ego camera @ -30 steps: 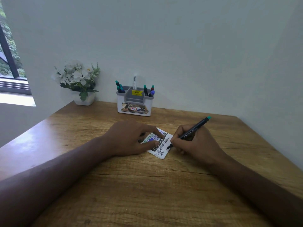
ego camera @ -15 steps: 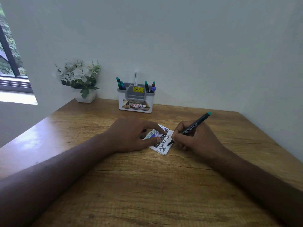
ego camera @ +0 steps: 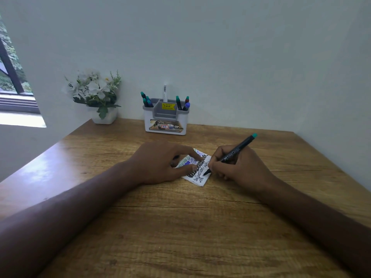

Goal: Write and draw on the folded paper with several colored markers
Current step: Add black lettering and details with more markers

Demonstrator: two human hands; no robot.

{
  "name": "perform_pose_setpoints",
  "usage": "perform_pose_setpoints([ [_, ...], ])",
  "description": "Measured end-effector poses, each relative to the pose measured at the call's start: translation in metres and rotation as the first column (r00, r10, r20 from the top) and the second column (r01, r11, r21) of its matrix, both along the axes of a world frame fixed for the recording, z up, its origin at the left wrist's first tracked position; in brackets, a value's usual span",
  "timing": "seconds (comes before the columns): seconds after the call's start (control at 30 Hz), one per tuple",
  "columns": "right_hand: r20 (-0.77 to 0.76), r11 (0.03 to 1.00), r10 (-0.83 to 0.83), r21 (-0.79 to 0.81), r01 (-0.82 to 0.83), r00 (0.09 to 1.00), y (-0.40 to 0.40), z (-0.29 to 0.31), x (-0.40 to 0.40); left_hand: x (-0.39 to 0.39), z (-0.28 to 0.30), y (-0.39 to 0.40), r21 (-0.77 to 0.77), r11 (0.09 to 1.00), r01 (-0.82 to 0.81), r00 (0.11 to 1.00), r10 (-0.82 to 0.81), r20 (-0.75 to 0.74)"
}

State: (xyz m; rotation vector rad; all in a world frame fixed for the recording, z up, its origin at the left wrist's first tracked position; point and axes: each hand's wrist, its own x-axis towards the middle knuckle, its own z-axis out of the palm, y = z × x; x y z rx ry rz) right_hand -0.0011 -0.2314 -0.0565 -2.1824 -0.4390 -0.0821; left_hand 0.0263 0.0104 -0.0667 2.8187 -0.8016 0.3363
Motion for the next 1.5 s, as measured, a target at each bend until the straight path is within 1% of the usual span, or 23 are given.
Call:
perform_pose_setpoints([
  [0.2,0.006,1.000,0.004,0.003,-0.004,1.000,-0.0006,-0.0004,0.0007,-0.0014,0.0001,0.0005,-0.002,1.000,0.007,1.000,-0.007,-0.005],
  [0.37,0.014,0.999,-0.002,-0.037,0.003,1.000,-0.0002,-0.0017,0.0020,-0.0007,0.0012,-0.0003,-0.004,1.000,0.003,1.000,-0.003,-0.010],
  [0.73,0.012,0.999,-0.036,-0.012,0.037,0.999,-0.0029,-0.0014,0.0034,-0.0013,0.0024,-0.0015,0.003,1.000,-0.005,1.000,0.005,-0.030],
  [0.87,-0.015,0.999,-0.035,-0.013,0.035,0.999,-0.0027,-0.0013,0.0040,-0.0017,0.0023,-0.0014,0.005,1.000,-0.001,0.999,0.001,-0.032],
  [1.1,-0.008,0.999,-0.051,-0.009,0.051,0.999,-0.0021,-0.0001,0.0031,-0.0007,0.0002,0.0003,-0.005,1.000,0.009,1.000,-0.009,0.002],
  [1.5,-0.011,0.995,-0.094,-0.010,0.094,0.995,-0.0023,-0.0001,0.0035,-0.0010,0.0008,-0.0002,0.004,1.000,-0.002,1.000,0.002,-0.012],
])
